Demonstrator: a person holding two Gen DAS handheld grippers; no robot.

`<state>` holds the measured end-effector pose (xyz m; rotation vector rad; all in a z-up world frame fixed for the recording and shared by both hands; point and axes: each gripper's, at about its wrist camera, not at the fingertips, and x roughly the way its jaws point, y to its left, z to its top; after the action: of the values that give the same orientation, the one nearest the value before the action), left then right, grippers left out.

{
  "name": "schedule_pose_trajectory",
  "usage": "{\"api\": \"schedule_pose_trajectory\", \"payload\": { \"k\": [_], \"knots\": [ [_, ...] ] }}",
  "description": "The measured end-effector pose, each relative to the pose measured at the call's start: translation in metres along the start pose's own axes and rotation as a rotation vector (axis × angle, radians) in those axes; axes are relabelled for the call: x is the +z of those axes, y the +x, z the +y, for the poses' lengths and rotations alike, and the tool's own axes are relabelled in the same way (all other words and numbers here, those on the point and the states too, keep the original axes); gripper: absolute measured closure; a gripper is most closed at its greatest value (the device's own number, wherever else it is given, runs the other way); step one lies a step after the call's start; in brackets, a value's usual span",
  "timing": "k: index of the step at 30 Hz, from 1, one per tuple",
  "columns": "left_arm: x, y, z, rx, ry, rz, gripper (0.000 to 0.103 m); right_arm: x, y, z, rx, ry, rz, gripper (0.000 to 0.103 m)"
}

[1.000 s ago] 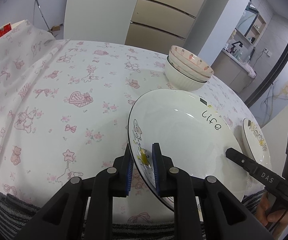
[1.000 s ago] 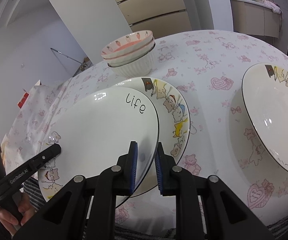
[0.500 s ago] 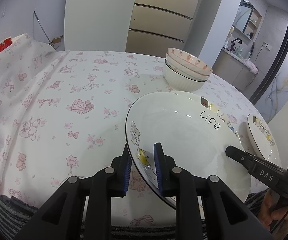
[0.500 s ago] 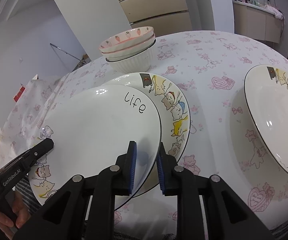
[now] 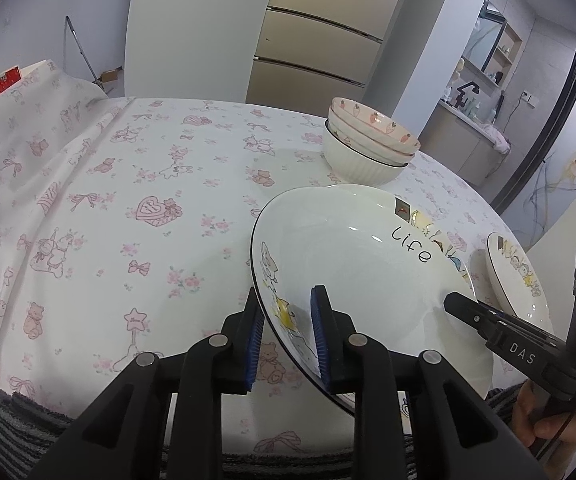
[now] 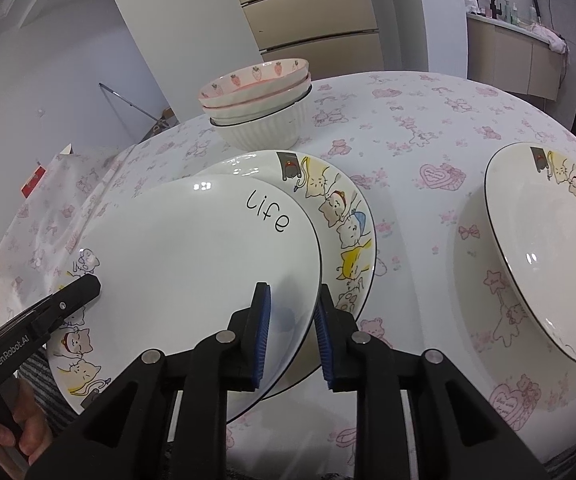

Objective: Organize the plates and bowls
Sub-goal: 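Lower the held 'Life' plate onto the cartoon-rimmed plate with both grippers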

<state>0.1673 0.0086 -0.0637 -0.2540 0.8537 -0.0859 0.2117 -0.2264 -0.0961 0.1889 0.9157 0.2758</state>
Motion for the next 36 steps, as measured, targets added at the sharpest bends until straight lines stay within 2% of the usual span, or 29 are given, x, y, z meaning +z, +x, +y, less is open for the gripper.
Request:
{"api": "schedule_pose_trajectory", "payload": {
  "k": [1,3,5,10,14,18,21,24,25,26,27,29,33,36],
  "knots": [
    [0.0,0.0,0.0,-0.004,-0.002,0.001,0.078,0.0,0.0,0.0,-0.001,0.001,0.0,0.08],
    [0.0,0.002,0.0,-0.012,-0.006,0.005,0.078,0.002,-0.001,0.0,0.007,-0.001,-0.002,0.069],
    [0.0,0.003,0.001,-0.021,-0.01,0.009,0.078,0.002,-0.001,0.0,0.012,-0.008,-0.009,0.065],
    [0.0,0.003,0.001,-0.024,-0.012,0.007,0.078,0.002,0.001,0.003,0.0,-0.03,-0.008,0.063],
    [0.0,0.003,0.001,-0.026,-0.013,0.009,0.078,0.002,-0.001,0.003,0.012,-0.031,-0.018,0.057],
    [0.001,0.003,0.001,-0.031,-0.015,0.012,0.077,0.003,-0.008,0.004,0.037,-0.031,-0.06,0.035],
    [0.001,0.003,0.001,-0.022,-0.009,0.011,0.077,0.005,-0.01,0.0,0.047,-0.004,-0.072,0.035],
    [0.001,0.003,0.001,-0.02,-0.007,0.01,0.077,0.006,-0.013,-0.002,0.005,0.0,-0.097,0.036],
    [0.001,0.003,0.001,-0.021,-0.008,0.01,0.077,0.006,-0.016,-0.002,-0.007,0.001,-0.111,0.037],
    [0.001,0.003,0.0,-0.02,-0.007,0.01,0.077,0.006,-0.018,-0.003,-0.013,0.0,-0.122,0.044],
    [0.001,0.003,0.0,-0.02,-0.007,0.009,0.077,0.006,-0.02,-0.004,-0.024,-0.004,-0.126,0.058],
    [0.001,0.003,0.0,-0.02,-0.007,0.009,0.077,0.007,-0.019,-0.004,-0.066,-0.021,-0.115,0.071],
    [0.002,0.007,0.003,-0.045,-0.007,0.011,0.077,0.006,-0.014,-0.011,-0.049,0.001,-0.071,0.085],
    [0.002,0.008,0.004,-0.055,-0.012,0.009,0.077,0.004,-0.014,-0.013,-0.042,0.008,-0.07,0.095]
  ]
}}
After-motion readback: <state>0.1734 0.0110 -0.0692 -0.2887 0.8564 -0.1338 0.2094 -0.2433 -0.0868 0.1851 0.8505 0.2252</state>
